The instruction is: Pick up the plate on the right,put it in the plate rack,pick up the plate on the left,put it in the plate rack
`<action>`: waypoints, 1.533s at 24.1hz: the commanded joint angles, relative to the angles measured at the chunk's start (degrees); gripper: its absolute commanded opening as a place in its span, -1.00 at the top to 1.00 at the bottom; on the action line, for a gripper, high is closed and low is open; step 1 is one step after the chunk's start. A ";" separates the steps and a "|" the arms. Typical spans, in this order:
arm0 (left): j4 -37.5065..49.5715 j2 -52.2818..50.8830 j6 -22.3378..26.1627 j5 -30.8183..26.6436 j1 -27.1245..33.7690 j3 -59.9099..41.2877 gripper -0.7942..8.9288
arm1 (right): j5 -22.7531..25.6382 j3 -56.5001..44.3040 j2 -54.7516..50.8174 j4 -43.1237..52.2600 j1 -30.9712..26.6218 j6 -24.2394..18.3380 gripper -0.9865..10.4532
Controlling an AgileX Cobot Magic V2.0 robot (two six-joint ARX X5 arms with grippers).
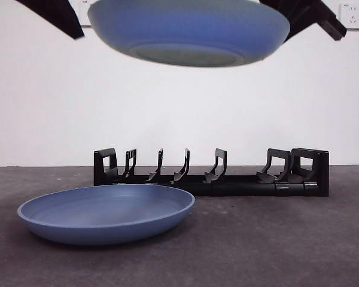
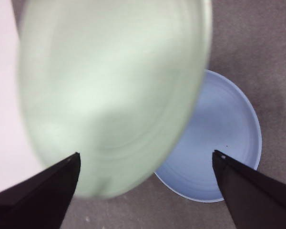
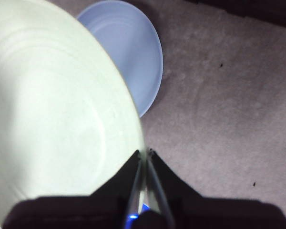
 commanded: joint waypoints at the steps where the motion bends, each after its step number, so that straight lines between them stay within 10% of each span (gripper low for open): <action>1: 0.52 0.35 0.70 0.22 -0.74 0.09 -0.12 | -0.59 1.51 0.04 -0.61 0.07 0.26 0.85; 7: 0.83 0.55 -0.39 1.70 -1.57 0.09 0.57 | -0.59 2.73 0.04 -1.66 0.07 -0.09 0.85; 13: 0.81 0.55 -2.32 4.72 -1.62 0.09 0.85 | -0.57 2.73 0.04 -1.99 0.07 -0.50 0.85; 30: 0.76 0.52 -4.85 6.54 -1.62 0.09 0.85 | 0.48 2.73 0.04 -0.48 0.02 -0.66 0.81; 37: 0.92 0.57 -7.96 11.30 -1.60 0.09 0.85 | 0.50 6.64 -0.07 0.79 -0.04 -0.63 0.03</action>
